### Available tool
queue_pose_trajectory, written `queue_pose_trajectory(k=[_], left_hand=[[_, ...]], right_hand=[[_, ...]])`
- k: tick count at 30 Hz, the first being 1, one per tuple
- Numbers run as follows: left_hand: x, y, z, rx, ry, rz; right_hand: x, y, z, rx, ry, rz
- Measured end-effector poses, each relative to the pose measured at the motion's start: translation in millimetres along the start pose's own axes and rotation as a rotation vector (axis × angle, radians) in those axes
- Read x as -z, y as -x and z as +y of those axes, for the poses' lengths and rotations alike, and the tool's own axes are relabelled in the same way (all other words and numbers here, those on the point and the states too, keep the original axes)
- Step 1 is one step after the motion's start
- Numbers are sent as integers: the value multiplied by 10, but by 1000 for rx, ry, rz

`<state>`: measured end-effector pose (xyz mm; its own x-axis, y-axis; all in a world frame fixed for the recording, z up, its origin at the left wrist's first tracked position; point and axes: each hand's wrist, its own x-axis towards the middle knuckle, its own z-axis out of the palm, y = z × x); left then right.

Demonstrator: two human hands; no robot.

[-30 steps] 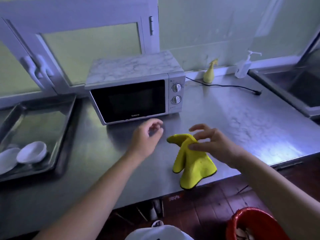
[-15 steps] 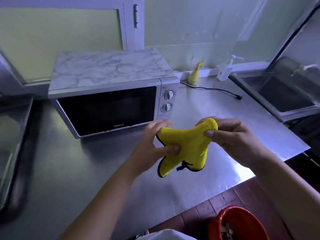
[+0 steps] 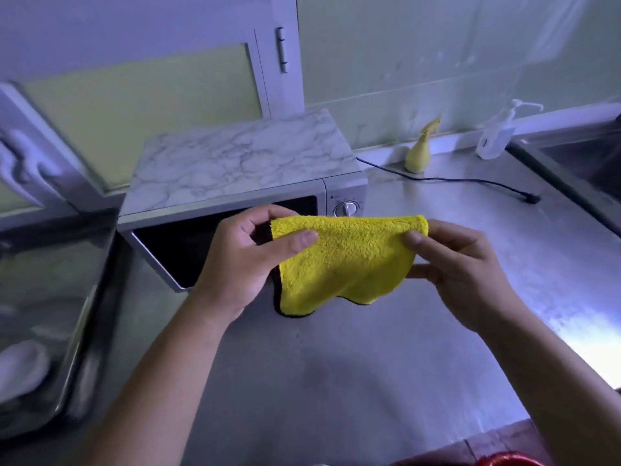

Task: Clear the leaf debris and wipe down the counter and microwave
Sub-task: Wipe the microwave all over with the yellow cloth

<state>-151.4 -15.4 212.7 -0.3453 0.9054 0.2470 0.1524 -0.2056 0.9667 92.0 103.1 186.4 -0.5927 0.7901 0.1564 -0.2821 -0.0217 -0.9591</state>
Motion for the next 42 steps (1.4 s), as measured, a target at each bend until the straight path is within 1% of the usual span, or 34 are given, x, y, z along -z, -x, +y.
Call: queue_pose_trajectory(k=[2,5,7,8,9,10,11,12,13,14,15,17,18,19,20,22,24,25,26,28,30,31,32,34,36,37,39,42], left_hand=[[-12,-106,29,48,-101,-26],[-127,-178,-70,163,-324,-58],[-155,-141,-92,157,-320,-70],[-131,-115,-77,133,-269,-70],[-88,-88,-58,118,-192,-79],[-45,-74,-31,124,-100,-91],[-10,-77,-3,149,-19,-93],[15,-87,1,188,26,-73],[39,-101,-31,235,31,-28],[60,-113,-85,286,10,39],[88,-120,-146,347,-22,118],[170,-91,-260,470,-57,246],[231,-54,-303,499,-46,281],[313,-7,-337,500,-9,312],[417,39,-367,481,51,350],[704,119,-437,412,106,484],[1013,156,-505,347,7,642],[1172,163,-543,318,-41,709],[1316,158,-589,292,-82,766],[1581,112,-715,265,-165,855],[1809,19,-851,283,-214,893],[1905,-46,-903,305,-217,889],[1989,-119,-944,339,-219,881],[2139,-260,-1005,422,-216,858],[2287,-381,-1065,482,-184,816],[2351,-432,-1093,503,-171,777],[2455,-526,-1142,545,-173,698],[2527,-624,-1210,564,-195,694]], right_hand=[[70,-162,84,-54,-39,-22],[148,-356,305,-160,-117,12],[272,-427,414,-219,-242,-54],[321,-438,449,-262,-316,-125],[339,-442,487,-315,-408,-230],[331,-436,524,-371,-545,-380],[276,-421,572,-407,-739,-551],[178,-391,631,-441,-862,-651],[47,-365,684,-472,-824,-650],[-102,-348,714,-525,-685,-614],[-235,-336,764,-592,-572,-613],[-462,-326,895,-699,-433,-470],[-551,-331,922,-732,-380,-382],[-614,-354,943,-723,-333,-296],[-637,-379,940,-681,-278,-220],[-636,-458,851,-495,-151,-57],[-499,-572,696,-256,38,85],[-421,-656,617,-173,142,144],[-332,-762,553,-116,252,223],[-142,-1040,473,-70,476,453],[2,-1370,441,-34,583,620],[20,-1526,436,-13,631,651],[12,-1675,452,-16,710,640],[-119,-1920,517,-85,851,521],[-311,-2075,635,-162,907,369],[-389,-2120,699,-163,935,331],[-480,-2152,796,-105,963,344],[-424,-2183,848,-56,913,391]])
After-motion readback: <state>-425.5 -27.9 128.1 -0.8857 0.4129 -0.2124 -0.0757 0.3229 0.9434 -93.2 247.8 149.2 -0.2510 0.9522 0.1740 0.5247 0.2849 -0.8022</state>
